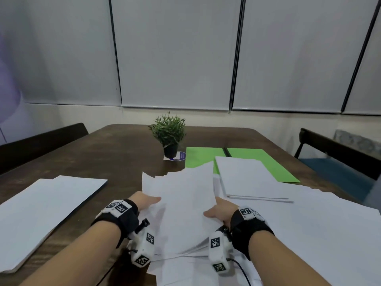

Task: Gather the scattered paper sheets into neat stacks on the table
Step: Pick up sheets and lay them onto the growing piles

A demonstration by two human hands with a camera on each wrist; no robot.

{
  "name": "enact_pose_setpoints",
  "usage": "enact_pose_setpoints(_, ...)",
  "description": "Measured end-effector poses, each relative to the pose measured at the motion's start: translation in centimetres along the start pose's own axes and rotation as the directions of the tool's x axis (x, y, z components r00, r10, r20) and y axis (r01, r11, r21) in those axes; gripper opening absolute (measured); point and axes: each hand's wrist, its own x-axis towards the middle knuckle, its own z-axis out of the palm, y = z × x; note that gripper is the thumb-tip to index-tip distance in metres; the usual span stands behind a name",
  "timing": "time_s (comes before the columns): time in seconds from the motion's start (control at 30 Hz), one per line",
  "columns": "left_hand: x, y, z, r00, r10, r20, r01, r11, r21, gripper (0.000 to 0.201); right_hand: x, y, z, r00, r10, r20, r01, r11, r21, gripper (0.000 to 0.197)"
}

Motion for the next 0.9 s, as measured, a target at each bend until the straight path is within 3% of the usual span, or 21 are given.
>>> enact_pose_setpoints(0.07, -0.1, 0.0, -0.4, 1.000, -0.012, -0.004, 0.012, 0.999, -0.031, 0.050, -1.1, -0.5, 0.3, 0.998, -0.061, -0.033, 0.062, 0.998, 0.026, 0.051)
enact_pose_setpoints(0.13, -0.7, -0.1, -1.1, 0.998, -0.021, -0.053, 0.019, 0.999, -0.030, 0.050, -2.2, -0.9, 0.5, 0.990, -0.124, -0.072, 0.132, 0.984, 0.117, 0.044)
enact_pose_setpoints(0.27, -0.1, -1.1, -2.7, 0.998, -0.039, -0.049, 0.023, 0.956, -0.292, 0.100, -4.1, -2.7, 0.1, 0.953, -0.255, -0.167, 0.285, 0.940, 0.190, 0.050)
enact_pose_setpoints(0.37, -0.1, -0.9, -4.1, 0.998, 0.068, -0.014, -0.065, 0.834, -0.548, 0.110, -5.8, -5.2, -0.6, 0.921, -0.353, -0.167, 0.377, 0.916, 0.140, 0.047)
enact_pose_setpoints(0.47, -1.5, 1.0, -5.5, 0.967, 0.209, -0.145, -0.252, 0.721, -0.645, 0.115, -7.6, -8.1, -1.3, 0.879, -0.432, -0.201, 0.461, 0.878, 0.128, 0.041)
enact_pose_setpoints(0.53, -2.8, 2.4, -6.4, 0.917, 0.308, -0.253, -0.395, 0.633, -0.666, 0.109, -8.2, -9.7, -1.6, 0.840, -0.475, -0.263, 0.519, 0.845, 0.129, 0.037)
enact_pose_setpoints(0.6, -4.8, 4.2, -7.1, 0.846, 0.388, -0.365, -0.529, 0.534, -0.660, 0.091, -8.1, -11.1, -1.6, 0.800, -0.498, -0.333, 0.570, 0.805, 0.164, 0.037)
enact_pose_setpoints(0.7, -7.0, 6.5, -7.8, 0.738, 0.464, -0.490, -0.673, 0.465, -0.575, 0.063, -7.7, -13.1, -1.4, 0.760, -0.501, -0.415, 0.617, 0.758, 0.215, 0.037)
enact_pose_setpoints(0.83, -8.2, 7.6, -8.2, 0.622, 0.528, -0.579, -0.783, 0.387, -0.488, 0.076, -7.3, -14.5, -1.1, 0.754, -0.489, -0.439, 0.638, 0.704, 0.312, 0.047)
enact_pose_setpoints(0.9, -8.1, 7.0, -8.1, 0.610, 0.547, -0.573, -0.792, 0.390, -0.470, 0.066, -6.9, -14.1, -0.6, 0.766, -0.465, -0.444, 0.624, 0.702, 0.342, 0.050)
